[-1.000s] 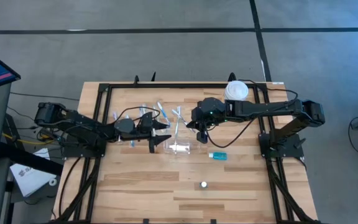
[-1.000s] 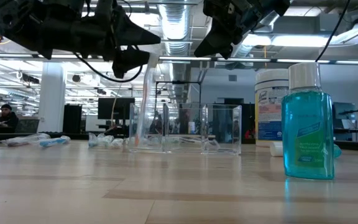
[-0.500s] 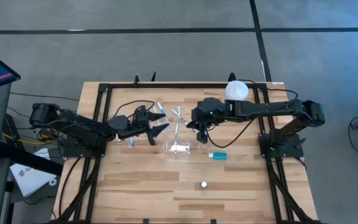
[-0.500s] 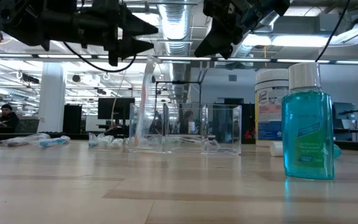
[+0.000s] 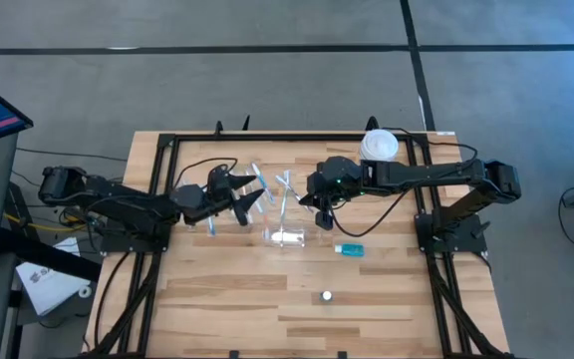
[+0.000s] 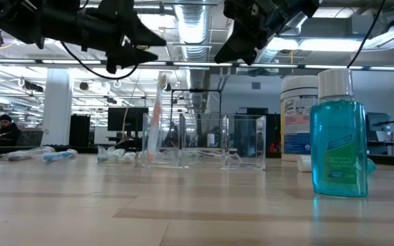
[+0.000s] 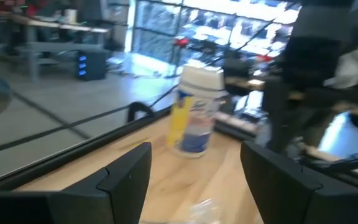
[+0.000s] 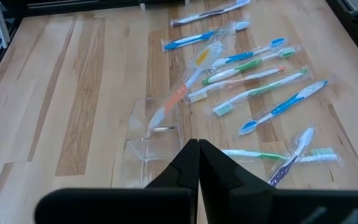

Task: Pick & Place toothbrushing station
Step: Put the middle blue toothbrush into the transparent organizer

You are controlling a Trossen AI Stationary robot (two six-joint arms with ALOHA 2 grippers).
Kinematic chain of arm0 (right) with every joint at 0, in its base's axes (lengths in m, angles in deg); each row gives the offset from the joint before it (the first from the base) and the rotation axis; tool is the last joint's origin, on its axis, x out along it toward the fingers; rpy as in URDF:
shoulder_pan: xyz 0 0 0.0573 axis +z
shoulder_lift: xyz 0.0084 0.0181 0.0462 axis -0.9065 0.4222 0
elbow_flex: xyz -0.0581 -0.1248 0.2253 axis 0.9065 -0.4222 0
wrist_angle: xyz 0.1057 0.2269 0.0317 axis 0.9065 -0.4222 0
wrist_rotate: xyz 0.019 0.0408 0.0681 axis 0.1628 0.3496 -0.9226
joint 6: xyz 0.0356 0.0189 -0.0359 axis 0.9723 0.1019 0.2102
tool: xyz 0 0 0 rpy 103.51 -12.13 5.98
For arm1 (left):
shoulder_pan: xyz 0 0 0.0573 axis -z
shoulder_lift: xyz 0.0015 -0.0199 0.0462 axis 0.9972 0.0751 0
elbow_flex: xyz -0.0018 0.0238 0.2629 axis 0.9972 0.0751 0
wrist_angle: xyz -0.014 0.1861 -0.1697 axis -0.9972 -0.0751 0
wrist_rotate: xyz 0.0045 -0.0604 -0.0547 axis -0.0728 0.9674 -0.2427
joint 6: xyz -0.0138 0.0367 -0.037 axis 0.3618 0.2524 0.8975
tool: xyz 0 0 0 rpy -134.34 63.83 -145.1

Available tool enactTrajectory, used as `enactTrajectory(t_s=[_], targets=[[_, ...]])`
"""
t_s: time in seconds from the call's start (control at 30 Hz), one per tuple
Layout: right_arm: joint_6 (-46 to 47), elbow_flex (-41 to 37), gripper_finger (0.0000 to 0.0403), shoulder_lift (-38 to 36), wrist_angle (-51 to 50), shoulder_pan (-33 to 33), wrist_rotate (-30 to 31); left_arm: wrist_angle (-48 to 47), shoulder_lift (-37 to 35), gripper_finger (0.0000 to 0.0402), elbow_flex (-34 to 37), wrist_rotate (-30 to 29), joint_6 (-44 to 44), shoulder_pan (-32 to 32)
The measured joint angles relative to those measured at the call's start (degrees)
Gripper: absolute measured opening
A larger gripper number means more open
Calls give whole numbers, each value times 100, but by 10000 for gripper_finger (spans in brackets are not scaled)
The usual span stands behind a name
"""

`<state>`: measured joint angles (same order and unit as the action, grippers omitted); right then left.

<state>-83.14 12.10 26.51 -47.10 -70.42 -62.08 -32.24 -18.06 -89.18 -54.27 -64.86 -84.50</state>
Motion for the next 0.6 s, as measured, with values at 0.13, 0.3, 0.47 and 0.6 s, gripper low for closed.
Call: enactTrajectory(t_s=[0.13, 0.3, 0.47, 0.6], targets=[[0, 0, 0, 0, -16, 0, 0, -539, -293, 240, 0, -445, 182, 0], [0, 0, 0, 0, -16, 0, 0, -1153, -607, 240, 0, -1032, 560, 0], [0, 0, 0, 0, -16, 0, 0, -1504, -676, 240, 0, -1497, 722, 0], [0, 0, 0, 0, -16, 0, 0, -1814, -676, 240, 0, -1753, 1006, -79]])
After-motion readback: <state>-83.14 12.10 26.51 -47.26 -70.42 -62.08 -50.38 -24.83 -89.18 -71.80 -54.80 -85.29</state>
